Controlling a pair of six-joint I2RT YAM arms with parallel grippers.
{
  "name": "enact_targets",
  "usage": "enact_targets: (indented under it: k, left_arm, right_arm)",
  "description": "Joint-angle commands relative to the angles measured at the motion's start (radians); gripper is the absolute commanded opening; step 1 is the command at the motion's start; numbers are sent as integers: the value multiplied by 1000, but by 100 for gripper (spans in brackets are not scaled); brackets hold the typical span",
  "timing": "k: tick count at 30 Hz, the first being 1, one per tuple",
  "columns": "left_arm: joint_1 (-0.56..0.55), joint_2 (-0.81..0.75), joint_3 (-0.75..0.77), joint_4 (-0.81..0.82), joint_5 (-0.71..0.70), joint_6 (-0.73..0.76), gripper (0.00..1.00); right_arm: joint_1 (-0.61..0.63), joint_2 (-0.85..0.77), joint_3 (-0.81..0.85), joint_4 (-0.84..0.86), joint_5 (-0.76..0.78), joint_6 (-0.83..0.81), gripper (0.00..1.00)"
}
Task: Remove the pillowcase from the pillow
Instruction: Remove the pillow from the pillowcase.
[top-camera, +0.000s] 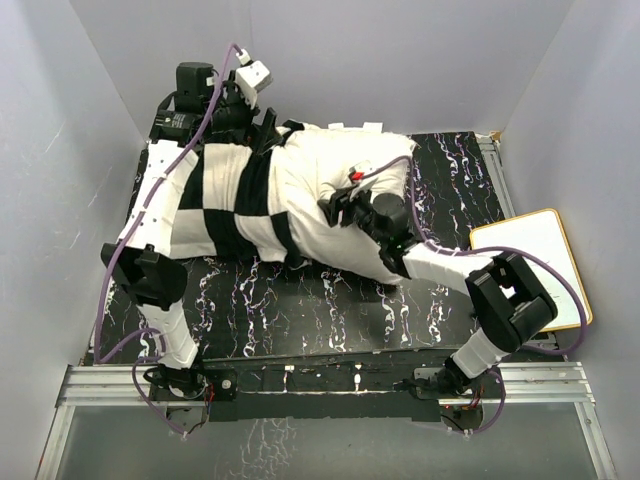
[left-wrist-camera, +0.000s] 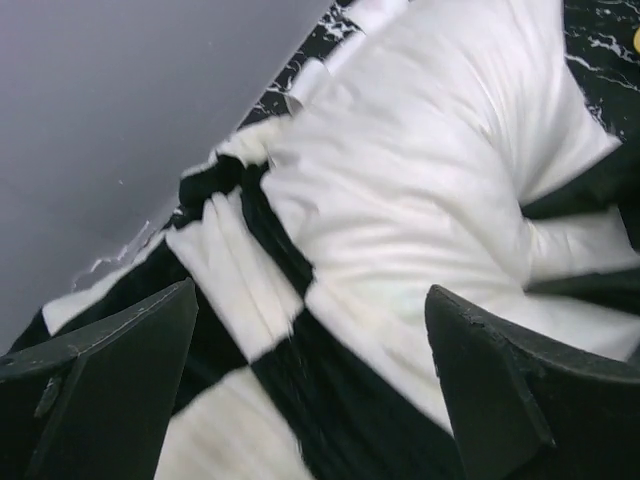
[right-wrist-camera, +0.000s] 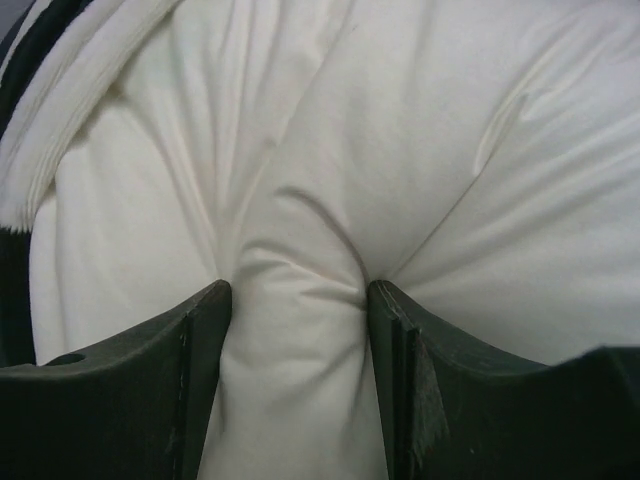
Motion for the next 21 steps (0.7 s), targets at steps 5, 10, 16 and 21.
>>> enact_targets:
  k: [5, 10, 16, 21]
  left_arm:
    - [-9, 305, 52, -60, -124, -4, 94]
    - [-7, 278, -147, -146, -155, 52, 74]
    - [-9, 45, -475, 41, -162, 66, 70]
    - [-10, -7, -506, 30, -151, 48, 70]
  right_arm:
    - [115, -19, -196, -153, -9, 17, 63]
    - [84, -128, -43, -344, 145, 110, 97]
    - [-212, -143, 276, -644, 79, 420, 98]
    - [-280, -51, 376, -695, 83, 456, 98]
